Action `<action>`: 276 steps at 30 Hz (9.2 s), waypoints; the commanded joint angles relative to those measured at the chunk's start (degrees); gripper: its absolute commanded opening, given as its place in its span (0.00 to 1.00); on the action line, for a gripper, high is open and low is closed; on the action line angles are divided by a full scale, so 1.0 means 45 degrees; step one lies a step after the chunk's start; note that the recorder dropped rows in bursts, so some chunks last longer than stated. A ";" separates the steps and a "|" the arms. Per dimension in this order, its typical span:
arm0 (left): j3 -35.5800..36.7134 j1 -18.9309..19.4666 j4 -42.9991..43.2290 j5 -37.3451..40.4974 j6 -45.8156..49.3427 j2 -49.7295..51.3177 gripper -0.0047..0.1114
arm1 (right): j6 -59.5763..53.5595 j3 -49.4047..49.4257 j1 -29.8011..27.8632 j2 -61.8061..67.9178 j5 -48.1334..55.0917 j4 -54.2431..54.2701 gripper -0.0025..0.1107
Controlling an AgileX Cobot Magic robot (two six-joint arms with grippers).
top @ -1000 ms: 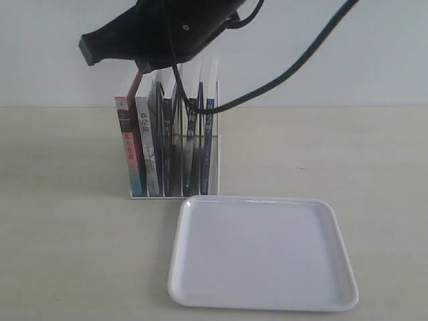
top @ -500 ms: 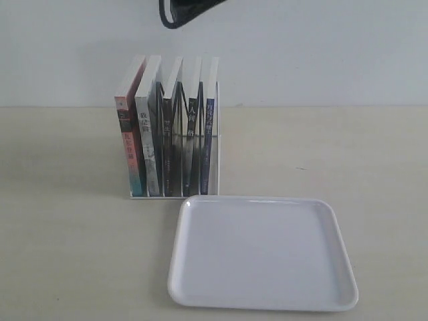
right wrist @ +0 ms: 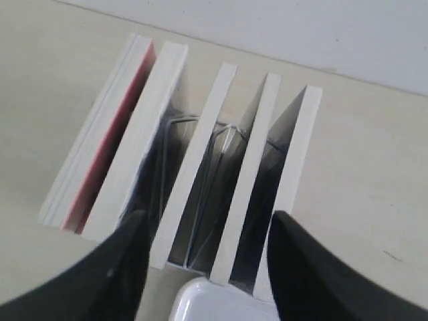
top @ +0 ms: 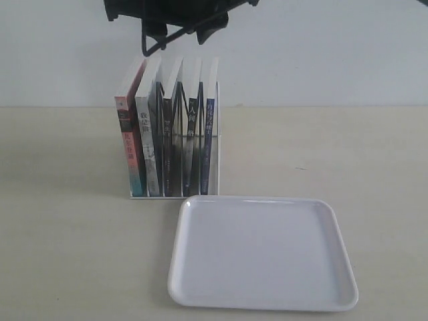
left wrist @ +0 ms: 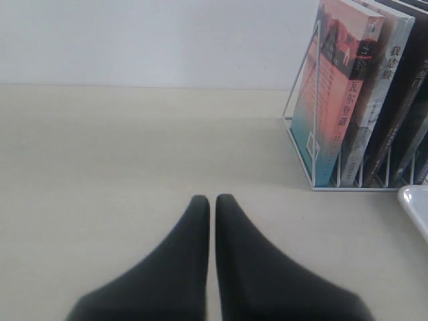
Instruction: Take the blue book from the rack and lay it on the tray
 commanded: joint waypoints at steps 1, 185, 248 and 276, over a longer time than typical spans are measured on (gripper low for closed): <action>-0.0014 0.0024 -0.0051 -0.0055 0.0000 -0.0040 0.08 | 0.0440 -0.0065 -0.0520 0.0276 0.0034 0.0948 0.38; -0.0014 0.0024 -0.0051 -0.0055 0.0000 -0.0040 0.08 | 0.0638 -0.0065 -0.0132 0.1755 -0.0351 0.1180 0.35; -0.0014 0.0024 -0.0051 -0.0055 0.0000 -0.0040 0.08 | 0.0272 -0.2337 -0.0352 0.2802 -0.0162 0.0597 0.05; -0.0014 0.0024 -0.0051 -0.0055 0.0000 -0.0040 0.08 | -0.1327 -0.0571 -0.0968 -0.1017 0.0034 -0.0143 0.02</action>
